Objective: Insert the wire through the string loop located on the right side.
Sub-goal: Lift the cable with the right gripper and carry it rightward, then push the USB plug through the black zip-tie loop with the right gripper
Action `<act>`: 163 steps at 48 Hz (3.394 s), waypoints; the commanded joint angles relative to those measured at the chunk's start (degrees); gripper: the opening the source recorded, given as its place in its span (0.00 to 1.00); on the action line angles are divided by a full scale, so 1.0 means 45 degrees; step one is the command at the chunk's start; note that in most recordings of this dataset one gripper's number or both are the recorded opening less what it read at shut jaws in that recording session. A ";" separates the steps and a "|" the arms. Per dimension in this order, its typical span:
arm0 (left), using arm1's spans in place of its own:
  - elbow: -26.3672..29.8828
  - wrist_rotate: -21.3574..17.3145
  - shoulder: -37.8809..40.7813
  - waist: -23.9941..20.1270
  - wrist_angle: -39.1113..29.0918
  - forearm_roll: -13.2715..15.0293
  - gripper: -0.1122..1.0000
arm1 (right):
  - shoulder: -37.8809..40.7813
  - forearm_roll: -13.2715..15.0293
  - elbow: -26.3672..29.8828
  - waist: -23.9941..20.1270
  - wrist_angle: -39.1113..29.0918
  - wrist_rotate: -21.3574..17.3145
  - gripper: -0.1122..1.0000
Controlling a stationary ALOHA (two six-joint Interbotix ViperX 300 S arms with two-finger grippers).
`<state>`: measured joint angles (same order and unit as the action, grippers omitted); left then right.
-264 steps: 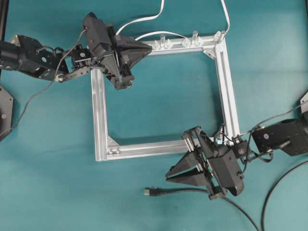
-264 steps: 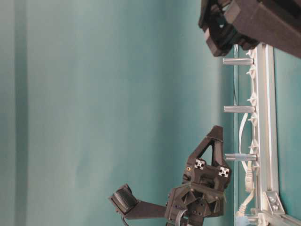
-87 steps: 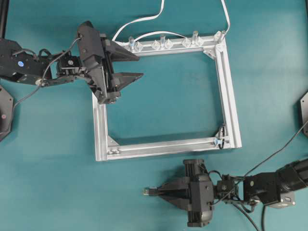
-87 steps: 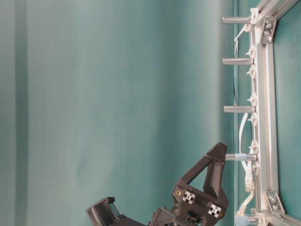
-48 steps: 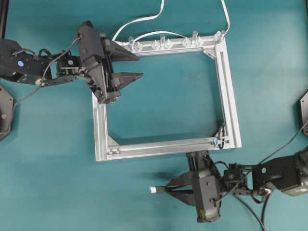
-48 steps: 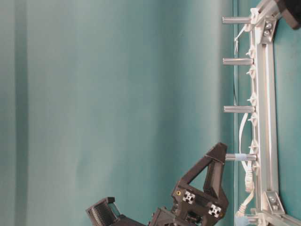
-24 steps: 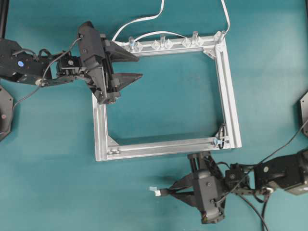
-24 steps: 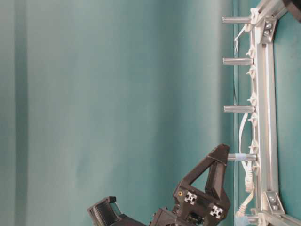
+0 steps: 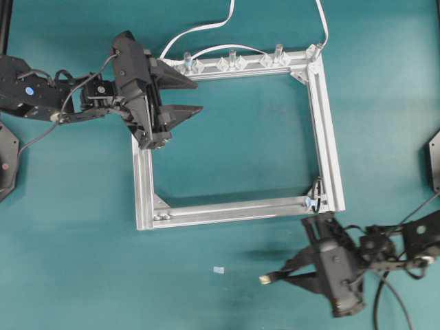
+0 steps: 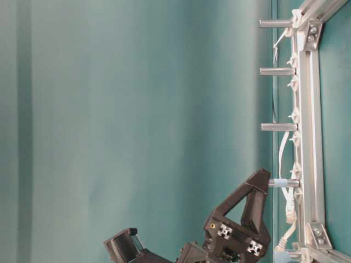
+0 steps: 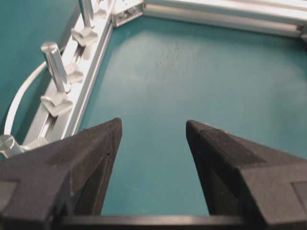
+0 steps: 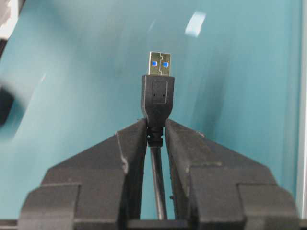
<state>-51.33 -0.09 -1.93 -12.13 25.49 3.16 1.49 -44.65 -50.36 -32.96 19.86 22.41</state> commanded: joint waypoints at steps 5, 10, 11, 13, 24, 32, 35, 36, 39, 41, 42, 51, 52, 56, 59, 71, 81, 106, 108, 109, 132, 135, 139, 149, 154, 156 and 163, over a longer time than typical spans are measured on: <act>0.0137 0.0059 -0.0273 -0.0020 -0.0098 -0.0020 0.67 | -0.1270 0.0000 -0.0820 -0.0176 -0.0273 -0.0020 0.27; 0.0176 0.0059 -0.0273 -0.0020 -0.0098 -0.0039 0.67 | -0.1777 0.0000 -0.1367 -0.0176 -0.0391 -0.0020 0.27; 0.0176 0.0059 -0.0273 -0.0020 -0.0098 -0.0039 0.67 | -0.1855 0.0020 -0.1484 -0.0176 -0.0410 -0.0020 0.27; 0.0156 0.0059 -0.0273 -0.0020 -0.0098 -0.0020 0.67 | -0.2051 0.0000 -0.1699 -0.0176 -0.0430 -0.0020 0.27; 0.0176 0.0078 -0.0293 -0.0020 -0.0098 -0.0039 0.67 | -0.3320 0.0020 -0.2852 -0.0176 -0.1074 -0.0020 0.27; 0.0156 0.0078 -0.0332 -0.0020 -0.0117 -0.0039 0.67 | -0.4141 0.0000 -0.3555 -0.0176 -0.1543 -0.0020 0.27; 0.0117 0.0059 -0.0430 -0.0020 -0.0215 -0.0020 0.67 | -0.4414 0.0020 -0.3770 -0.0195 -0.1543 -0.0020 0.27; 0.0098 0.0059 -0.0469 -0.0020 -0.0254 -0.0039 0.67 | -0.4512 0.0020 -0.3828 -0.0176 -0.1543 -0.0020 0.27; 0.0078 0.0059 -0.0605 -0.0020 -0.0449 -0.0039 0.67 | -0.4785 0.0020 -0.4023 -0.0176 -0.1543 -0.0020 0.27; 0.0039 0.0059 -0.0664 -0.0020 -0.0586 -0.0039 0.67 | -0.4922 0.0020 -0.4160 -0.0176 -0.1543 -0.0020 0.27; 0.0039 0.0059 -0.0723 -0.0020 -0.0625 -0.0020 0.67 | -0.5000 0.0020 -0.4219 -0.0176 -0.1543 -0.0020 0.27; -0.0078 0.0059 -0.0918 -0.0020 -0.0820 -0.0020 0.67 | -0.5410 0.0020 -0.4570 -0.0195 -0.1543 -0.0020 0.27; -0.0078 0.0059 -0.0918 -0.0020 -0.0820 -0.0039 0.67 | -0.5430 0.0020 -0.4590 -0.0176 -0.1562 -0.0020 0.27; -0.0078 0.0059 -0.0937 -0.0020 -0.0820 -0.0039 0.67 | -0.5449 0.0020 -0.4629 -0.0176 -0.1543 -0.0020 0.27; -0.0078 0.0059 -0.0937 -0.0020 -0.0820 -0.0039 0.67 | -0.5430 0.0020 -0.4629 -0.0176 -0.1562 -0.0020 0.27; -0.0059 0.0078 -0.0937 -0.0020 -0.0820 -0.0039 0.67 | -0.5430 0.0020 -0.4688 -0.0156 -0.1543 -0.0020 0.27; -0.0039 0.0078 -0.0937 -0.0020 -0.0820 -0.0039 0.67 | -0.5527 0.0020 -0.4922 0.0273 -0.1465 -0.0020 0.27; 0.0020 0.0098 -0.0937 0.0000 -0.0820 -0.0039 0.67 | -0.7109 0.0098 -0.5918 0.2148 -0.1484 -0.0020 0.27; 0.0020 0.0098 -0.0937 0.0000 -0.0820 -0.0020 0.67 | -0.7324 0.0176 -0.5957 0.2383 -0.1543 -0.0020 0.27; 0.0020 0.0098 -0.0937 0.0000 -0.0820 -0.0020 0.67 | -0.7383 0.0195 -0.5977 0.2480 -0.1582 -0.0020 0.27; 0.0020 0.0098 -0.0937 0.0098 -0.0820 -0.0039 0.67 | -0.7695 0.1875 -0.5762 0.4297 -0.3418 0.0000 0.27; 0.0020 0.0098 -0.0937 0.0117 -0.0820 -0.0020 0.67 | -0.7695 0.1895 -0.5703 0.4316 -0.3555 -0.0020 0.27; 0.0020 0.0098 -0.0937 0.0117 -0.0820 -0.0020 0.67 | -0.7695 0.1914 -0.5684 0.4297 -0.3574 -0.0020 0.27; 0.0020 0.0098 -0.0937 0.0117 -0.0820 -0.0039 0.67 | -0.7695 0.1914 -0.5645 0.4316 -0.3574 -0.0020 0.27; 0.0020 0.0098 -0.0937 0.0117 -0.0820 -0.0020 0.67 | -0.7695 0.1914 -0.5645 0.4297 -0.3555 0.0000 0.27; 0.0000 0.0098 -0.0937 0.0117 -0.0820 -0.0039 0.67 | -0.7695 0.1914 -0.5664 0.4297 -0.3535 0.0000 0.27; 0.0000 0.0098 -0.0937 0.0117 -0.0820 -0.0039 0.67 | -0.7695 0.1914 -0.5625 0.4297 -0.3516 0.0000 0.27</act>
<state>-52.12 -0.09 -5.01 -11.69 21.53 3.16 -33.13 -36.12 -76.90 -13.71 3.60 22.32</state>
